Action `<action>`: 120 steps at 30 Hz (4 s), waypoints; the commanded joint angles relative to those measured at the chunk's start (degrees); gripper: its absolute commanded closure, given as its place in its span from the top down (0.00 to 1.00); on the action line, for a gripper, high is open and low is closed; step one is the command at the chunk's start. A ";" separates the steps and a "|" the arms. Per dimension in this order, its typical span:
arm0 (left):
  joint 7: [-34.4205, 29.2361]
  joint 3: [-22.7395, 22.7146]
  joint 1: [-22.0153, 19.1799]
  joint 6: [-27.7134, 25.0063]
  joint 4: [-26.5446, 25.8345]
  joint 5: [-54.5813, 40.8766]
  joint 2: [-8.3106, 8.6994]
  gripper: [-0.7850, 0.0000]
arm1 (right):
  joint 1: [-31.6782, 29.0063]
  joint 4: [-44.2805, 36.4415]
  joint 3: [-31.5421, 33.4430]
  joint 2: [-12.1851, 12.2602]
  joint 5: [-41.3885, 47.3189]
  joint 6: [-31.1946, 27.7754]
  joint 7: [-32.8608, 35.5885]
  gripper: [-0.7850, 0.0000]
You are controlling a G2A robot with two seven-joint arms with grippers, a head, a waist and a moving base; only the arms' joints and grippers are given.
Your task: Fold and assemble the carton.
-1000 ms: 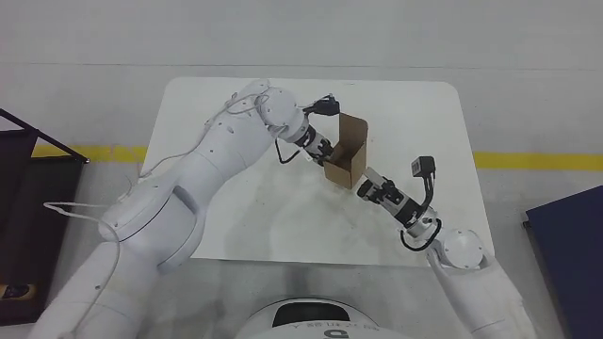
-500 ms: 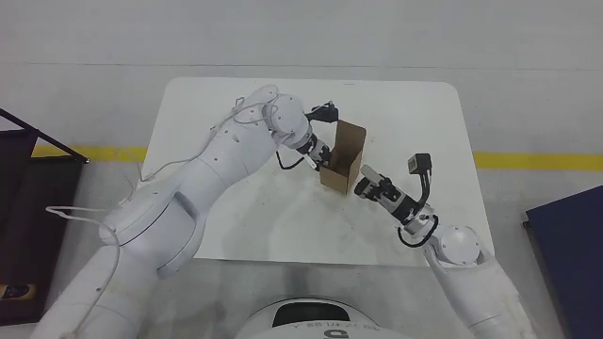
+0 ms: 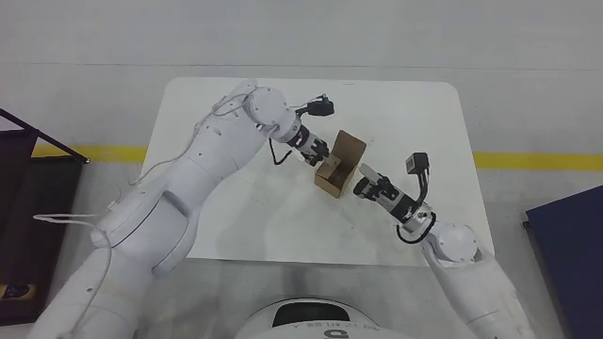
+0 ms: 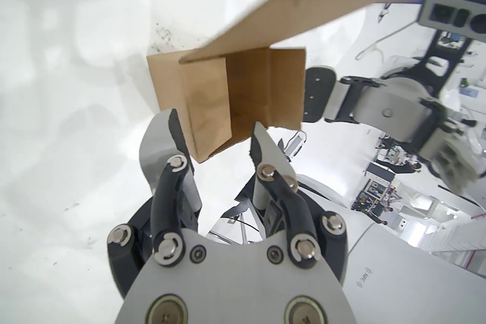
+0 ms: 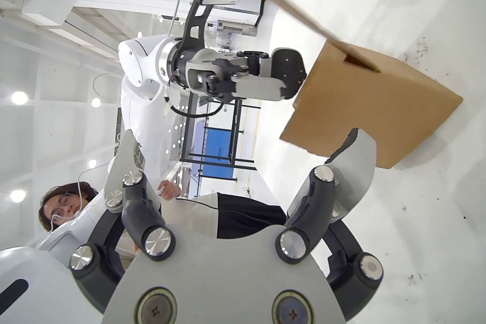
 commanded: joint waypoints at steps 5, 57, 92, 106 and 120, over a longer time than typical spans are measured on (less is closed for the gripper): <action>-1.22 -6.51 1.16 -4.28 3.39 -5.40 2.98 1.00 | 1.84 2.23 -0.87 -0.15 -2.76 0.60 -1.06 1.00; 1.43 -6.72 10.44 -16.43 10.02 -28.75 5.46 1.00 | -0.39 -6.91 -1.32 0.75 -23.50 16.40 -5.35 1.00; 5.79 -2.01 13.65 -21.14 5.70 -33.74 3.01 1.00 | 1.87 3.10 3.84 1.03 -15.70 11.55 -5.03 0.79; 5.79 -2.01 13.65 -21.14 5.70 -33.74 3.01 1.00 | 1.88 1.42 1.17 1.10 -22.25 11.38 -3.39 0.73; 5.79 -2.01 13.65 -21.14 5.70 -33.74 3.01 1.00 | 0.65 -4.81 -1.38 1.45 -38.08 19.30 -5.63 0.35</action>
